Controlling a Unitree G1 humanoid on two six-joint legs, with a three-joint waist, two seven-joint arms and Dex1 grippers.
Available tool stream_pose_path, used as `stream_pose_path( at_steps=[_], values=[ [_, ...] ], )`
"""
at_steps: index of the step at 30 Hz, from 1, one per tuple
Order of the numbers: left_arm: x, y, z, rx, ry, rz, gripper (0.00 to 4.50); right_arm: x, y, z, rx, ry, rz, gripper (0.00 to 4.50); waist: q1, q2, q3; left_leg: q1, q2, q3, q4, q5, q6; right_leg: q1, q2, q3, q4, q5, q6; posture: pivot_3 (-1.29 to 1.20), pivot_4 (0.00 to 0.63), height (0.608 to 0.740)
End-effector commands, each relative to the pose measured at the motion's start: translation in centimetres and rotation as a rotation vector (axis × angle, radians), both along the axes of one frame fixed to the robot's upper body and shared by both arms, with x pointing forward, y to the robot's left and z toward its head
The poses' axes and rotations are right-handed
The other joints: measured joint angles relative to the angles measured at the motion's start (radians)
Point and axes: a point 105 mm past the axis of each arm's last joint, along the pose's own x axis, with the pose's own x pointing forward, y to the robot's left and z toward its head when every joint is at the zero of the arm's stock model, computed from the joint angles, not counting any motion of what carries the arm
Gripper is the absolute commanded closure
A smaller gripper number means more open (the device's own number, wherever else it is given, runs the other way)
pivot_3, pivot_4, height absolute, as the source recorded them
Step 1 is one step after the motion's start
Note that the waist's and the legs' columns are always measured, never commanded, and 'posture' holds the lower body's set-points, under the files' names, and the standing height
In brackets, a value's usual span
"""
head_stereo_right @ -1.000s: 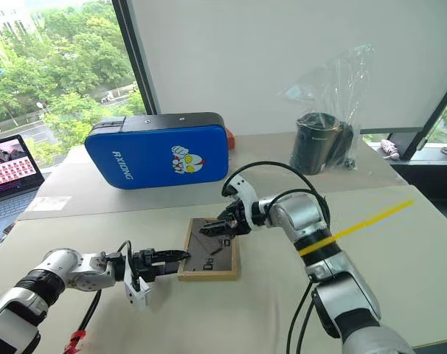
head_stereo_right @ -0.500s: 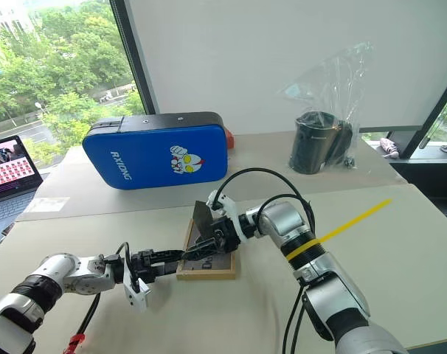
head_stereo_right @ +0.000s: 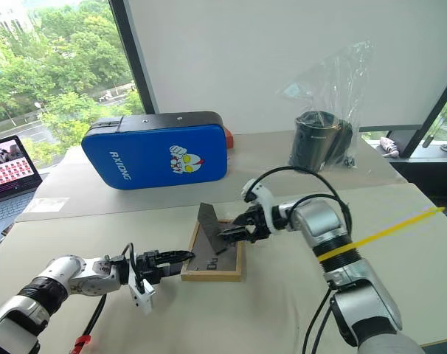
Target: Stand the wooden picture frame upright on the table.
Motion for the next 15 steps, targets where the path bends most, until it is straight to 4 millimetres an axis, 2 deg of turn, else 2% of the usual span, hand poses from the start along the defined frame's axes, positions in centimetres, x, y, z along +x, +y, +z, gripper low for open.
stream_pose_path(
  at_steps=[1,3,5,6,8,10,15],
  values=[
    [-2.0,0.4,-4.4,0.124,0.133,-0.014,3.36,1.0,-4.5,3.8,0.030,-0.179,-0.148,0.01,0.001,0.000,0.000,0.000,0.000,0.000,0.000,0.000,0.000,0.000,0.000,0.000,0.000,0.000,0.000,0.00,0.150,0.740],
    [-2.0,0.5,-4.3,0.122,0.134,-0.012,3.36,0.1,-6.4,4.5,-0.110,-0.400,-0.121,0.01,0.006,0.000,0.000,0.000,0.000,0.000,0.000,0.000,0.000,0.000,0.000,0.000,0.000,0.000,0.000,0.00,0.150,0.740],
    [-1.9,0.6,-4.3,0.117,0.136,-0.005,3.36,-1.7,-7.0,4.1,-0.269,-0.589,-0.036,0.01,0.006,0.000,0.000,0.000,0.000,0.001,-0.002,0.000,0.001,0.000,-0.001,0.000,-0.001,-0.001,0.002,0.00,0.150,0.740],
    [-1.9,0.7,-4.2,0.116,0.136,-0.002,3.36,-3.1,-6.8,3.2,-0.382,-0.715,0.059,0.01,0.002,0.000,0.000,0.001,0.000,0.001,-0.004,0.000,0.001,0.001,-0.001,0.000,-0.002,-0.002,0.002,0.00,0.150,0.740],
    [-1.7,0.8,-4.0,0.107,0.137,0.005,3.36,-5.5,-5.8,1.2,-0.556,-0.930,0.259,0.01,-0.001,0.000,0.000,0.003,0.000,0.003,-0.007,0.000,0.000,0.002,-0.002,0.000,-0.003,-0.006,0.009,0.00,0.150,0.740],
    [-1.7,0.8,-3.6,0.089,0.136,0.005,3.36,-7.4,-3.9,-0.2,-0.589,-1.072,0.395,0.01,-0.005,-0.001,0.001,0.005,0.000,0.005,-0.007,0.001,-0.001,0.002,-0.002,0.002,-0.002,-0.009,0.013,0.00,0.150,0.740],
    [-1.7,0.8,-2.2,0.026,0.131,-0.004,3.36,-9.3,-0.1,-1.8,-0.586,-1.398,0.554,0.01,-0.014,-0.007,0.004,0.006,0.000,0.007,-0.007,0.003,-0.005,0.003,-0.003,0.003,0.000,-0.009,0.014,0.00,0.150,0.740]
  ],
)
